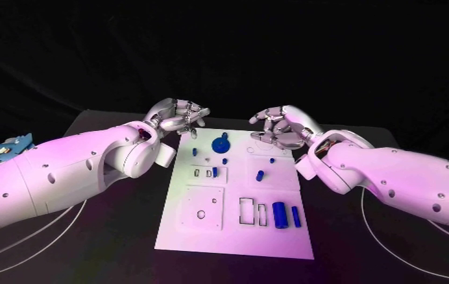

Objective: Assemble the parts on the task board

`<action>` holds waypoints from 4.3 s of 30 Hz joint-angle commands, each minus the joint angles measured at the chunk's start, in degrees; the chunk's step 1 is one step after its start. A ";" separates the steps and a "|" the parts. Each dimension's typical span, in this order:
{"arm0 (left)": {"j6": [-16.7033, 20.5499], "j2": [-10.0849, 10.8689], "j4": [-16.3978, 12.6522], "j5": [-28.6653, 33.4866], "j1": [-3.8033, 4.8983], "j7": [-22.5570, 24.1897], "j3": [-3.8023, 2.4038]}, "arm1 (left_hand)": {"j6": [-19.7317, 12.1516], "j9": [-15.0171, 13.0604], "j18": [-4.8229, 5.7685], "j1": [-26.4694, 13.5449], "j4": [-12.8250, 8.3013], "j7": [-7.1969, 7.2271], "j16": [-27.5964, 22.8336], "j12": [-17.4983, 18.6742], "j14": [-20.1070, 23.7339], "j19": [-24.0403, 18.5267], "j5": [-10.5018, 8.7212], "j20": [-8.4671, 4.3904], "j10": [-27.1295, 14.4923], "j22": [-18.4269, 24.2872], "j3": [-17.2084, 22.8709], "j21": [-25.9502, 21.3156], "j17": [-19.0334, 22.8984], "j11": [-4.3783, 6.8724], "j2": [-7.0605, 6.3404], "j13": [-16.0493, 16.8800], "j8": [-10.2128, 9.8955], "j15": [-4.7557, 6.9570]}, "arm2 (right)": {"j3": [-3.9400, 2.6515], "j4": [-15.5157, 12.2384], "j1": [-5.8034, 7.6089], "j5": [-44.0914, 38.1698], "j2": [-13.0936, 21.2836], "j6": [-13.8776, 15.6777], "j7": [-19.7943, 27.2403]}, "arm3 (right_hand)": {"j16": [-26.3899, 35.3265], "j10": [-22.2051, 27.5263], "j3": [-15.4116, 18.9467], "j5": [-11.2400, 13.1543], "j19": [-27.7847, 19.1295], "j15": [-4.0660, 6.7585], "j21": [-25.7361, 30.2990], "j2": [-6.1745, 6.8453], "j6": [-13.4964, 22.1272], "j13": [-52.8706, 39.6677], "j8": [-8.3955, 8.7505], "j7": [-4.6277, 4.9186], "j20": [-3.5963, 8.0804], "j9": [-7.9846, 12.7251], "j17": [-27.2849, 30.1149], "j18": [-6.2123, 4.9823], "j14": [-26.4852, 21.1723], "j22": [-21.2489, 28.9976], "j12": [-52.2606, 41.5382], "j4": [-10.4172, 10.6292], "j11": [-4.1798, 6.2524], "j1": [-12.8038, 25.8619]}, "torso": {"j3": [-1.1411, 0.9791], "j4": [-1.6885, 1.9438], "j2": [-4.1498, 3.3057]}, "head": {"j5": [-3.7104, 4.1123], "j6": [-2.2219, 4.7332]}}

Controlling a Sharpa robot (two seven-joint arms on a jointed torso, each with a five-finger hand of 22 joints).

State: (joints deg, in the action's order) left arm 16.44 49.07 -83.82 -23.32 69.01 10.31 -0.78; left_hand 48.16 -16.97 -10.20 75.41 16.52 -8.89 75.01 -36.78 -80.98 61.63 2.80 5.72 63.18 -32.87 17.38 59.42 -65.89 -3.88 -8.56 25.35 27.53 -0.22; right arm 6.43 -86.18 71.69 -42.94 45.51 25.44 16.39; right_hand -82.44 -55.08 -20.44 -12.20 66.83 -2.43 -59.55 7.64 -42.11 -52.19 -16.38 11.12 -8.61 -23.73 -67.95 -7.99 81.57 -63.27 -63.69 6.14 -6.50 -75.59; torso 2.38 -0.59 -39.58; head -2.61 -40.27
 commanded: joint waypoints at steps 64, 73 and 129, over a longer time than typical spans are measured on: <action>-33.38 -16.18 10.89 -38.03 3.71 -43.98 2.53 | -1.19 -8.71 3.77 -9.77 0.32 3.68 9.84 -26.15 -6.18 9.26 0.08 -2.01 2.83 -24.27 -6.05 16.95 -13.81 2.80 4.24 22.07 15.19 2.65 | 1.08 -0.41 0.12 11.67 6.51 -0.35 -3.44 | 0.34 0.16 -0.56 -5.95 0.32 0.34 1.50 1.28 0.56 2.69 -2.26 0.10 0.52 0.53 1.07 0.13 0.48 0.93 0.02 1.59 0.13 2.10 | -0.61 0.48 2.71 | -1.43 -5.30; -33.54 -17.08 11.87 -38.12 3.67 -44.15 2.76 | -1.29 -8.79 3.78 -9.56 0.30 3.68 9.92 -26.14 -6.21 9.26 0.09 -2.01 2.73 -24.36 -5.86 17.01 -13.95 2.81 4.23 22.02 15.25 2.66 | 1.09 -0.44 0.09 11.67 6.54 -0.33 -3.48 | 0.39 0.47 -0.57 -6.05 0.23 0.34 1.65 1.30 0.57 3.04 -2.29 0.10 0.52 0.54 1.22 0.10 0.43 1.04 0.24 1.63 0.13 2.14 | -0.53 0.49 2.64 | -1.25 -5.60; -36.58 -18.35 12.64 -35.13 3.51 -43.17 3.08 | -2.77 -11.74 3.98 -1.33 -3.76 4.11 10.78 -26.33 -6.48 8.94 0.11 -2.22 2.72 -26.30 23.62 18.55 -15.15 3.31 0.03 22.36 16.87 3.08 | 1.11 0.19 -0.23 11.64 5.96 0.69 -4.03 | 0.51 0.23 -0.96 -6.57 0.04 0.40 2.10 1.13 0.23 3.02 -2.84 0.00 0.55 0.52 1.44 0.01 0.32 1.31 0.03 1.72 0.23 2.04 | -0.51 0.58 2.61 | -1.09 -6.74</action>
State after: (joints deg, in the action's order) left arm -19.10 30.86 -71.21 -59.57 72.52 -33.43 2.32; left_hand 45.76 -28.48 -6.64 73.46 15.09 -4.90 85.60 -63.23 -83.95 70.53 2.57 3.80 65.82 -59.10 38.26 77.68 -74.91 -0.94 -8.59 47.76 44.18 2.67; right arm 7.54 -85.99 71.50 -30.83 51.53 26.16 12.30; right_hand -82.20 -54.97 -21.36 -18.63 67.22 -2.24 -57.74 8.83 -41.79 -49.13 -19.04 11.01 -8.21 -23.28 -66.56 -7.98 81.77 -62.01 -63.66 7.68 -6.37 -73.82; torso 1.87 -0.03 -36.95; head -3.65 -46.91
